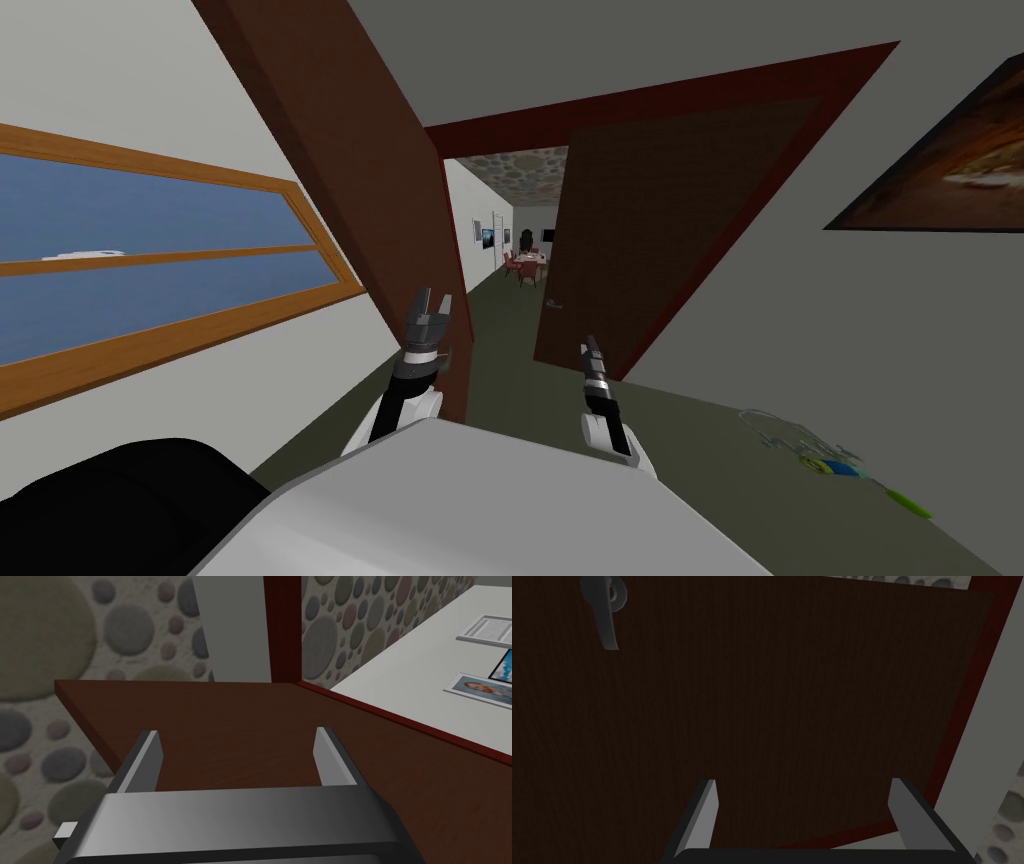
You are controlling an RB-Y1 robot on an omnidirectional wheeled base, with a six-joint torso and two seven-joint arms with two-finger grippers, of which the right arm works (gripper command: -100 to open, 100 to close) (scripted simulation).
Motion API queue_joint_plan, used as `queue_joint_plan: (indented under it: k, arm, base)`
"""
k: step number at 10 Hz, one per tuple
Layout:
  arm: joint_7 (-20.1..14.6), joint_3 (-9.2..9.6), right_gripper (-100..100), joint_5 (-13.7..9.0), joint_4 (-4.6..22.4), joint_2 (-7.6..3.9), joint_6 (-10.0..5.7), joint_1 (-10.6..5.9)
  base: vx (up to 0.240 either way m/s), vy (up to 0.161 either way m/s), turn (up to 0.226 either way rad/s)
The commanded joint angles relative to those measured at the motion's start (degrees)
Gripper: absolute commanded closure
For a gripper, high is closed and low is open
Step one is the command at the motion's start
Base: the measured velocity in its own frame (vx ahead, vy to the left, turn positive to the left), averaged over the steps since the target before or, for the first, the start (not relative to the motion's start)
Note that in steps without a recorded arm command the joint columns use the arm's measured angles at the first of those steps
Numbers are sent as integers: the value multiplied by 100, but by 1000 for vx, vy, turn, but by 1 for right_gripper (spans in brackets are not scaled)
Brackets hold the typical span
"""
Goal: Pull the door open
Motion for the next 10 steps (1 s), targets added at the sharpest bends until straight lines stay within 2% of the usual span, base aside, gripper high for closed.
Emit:
queue_joint_plan:
  k: [1, 10]
  arm:
    - [17, -28, -100, -9, 286, 9, -63, -123]
    - [103, -170, -100, -51, 1792, 109, -330, -739]
  base:
    - [93, 12, -10]
    - [100, -7, -9]
